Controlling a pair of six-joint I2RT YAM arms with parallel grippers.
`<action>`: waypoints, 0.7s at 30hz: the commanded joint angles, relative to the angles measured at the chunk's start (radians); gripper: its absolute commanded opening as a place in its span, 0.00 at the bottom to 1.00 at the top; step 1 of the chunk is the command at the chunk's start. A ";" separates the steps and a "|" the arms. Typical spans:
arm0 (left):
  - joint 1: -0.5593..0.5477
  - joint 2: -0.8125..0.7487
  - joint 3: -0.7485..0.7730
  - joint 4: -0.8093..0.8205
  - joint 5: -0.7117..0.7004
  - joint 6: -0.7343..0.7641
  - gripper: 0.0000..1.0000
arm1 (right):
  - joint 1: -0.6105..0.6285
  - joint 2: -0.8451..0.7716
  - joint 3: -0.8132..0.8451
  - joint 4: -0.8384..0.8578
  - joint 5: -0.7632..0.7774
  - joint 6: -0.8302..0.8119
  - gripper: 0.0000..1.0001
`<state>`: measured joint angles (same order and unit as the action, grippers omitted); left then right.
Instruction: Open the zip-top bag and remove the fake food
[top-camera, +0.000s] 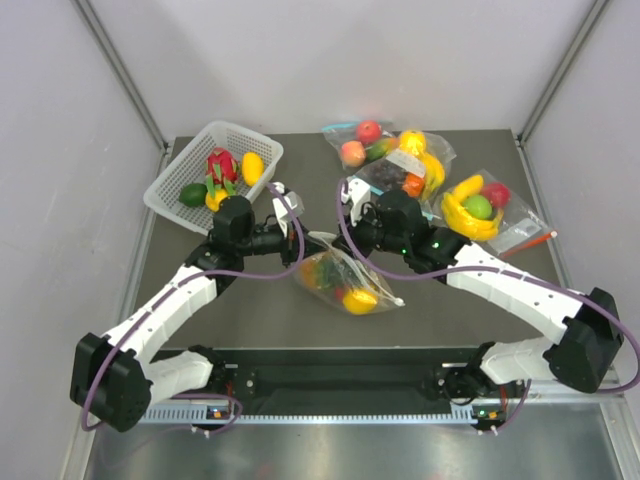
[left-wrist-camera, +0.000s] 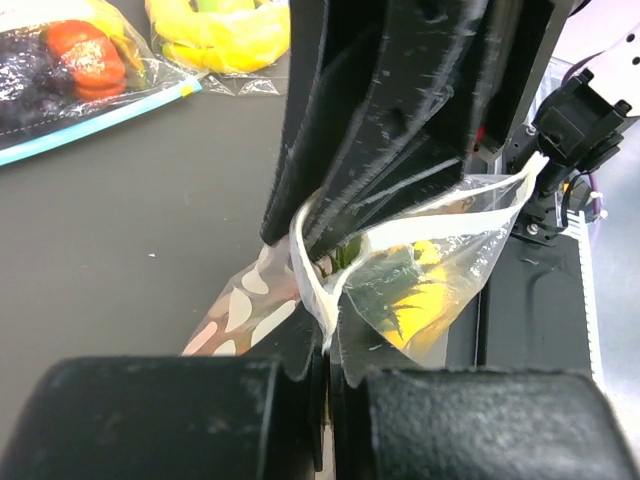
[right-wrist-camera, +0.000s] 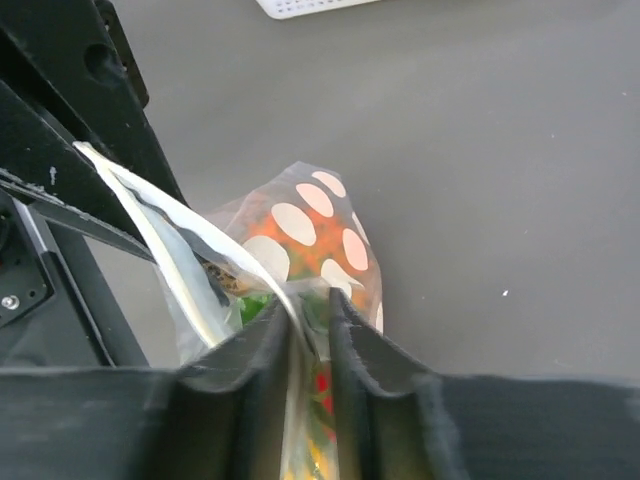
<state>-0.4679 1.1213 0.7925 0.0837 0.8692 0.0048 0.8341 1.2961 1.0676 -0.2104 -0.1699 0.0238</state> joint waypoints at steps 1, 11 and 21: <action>-0.009 -0.032 0.025 0.018 0.010 0.020 0.00 | 0.010 0.006 0.025 -0.010 0.040 -0.015 0.16; -0.014 -0.075 0.070 -0.030 -0.246 -0.003 0.51 | -0.033 -0.037 0.084 -0.113 0.234 0.010 0.00; -0.037 -0.064 0.088 0.072 -0.272 -0.225 0.57 | -0.050 -0.063 0.202 -0.239 0.493 -0.016 0.00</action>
<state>-0.4843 1.0531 0.8593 0.0578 0.6003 -0.1040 0.7937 1.2816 1.1900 -0.4320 0.2127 0.0212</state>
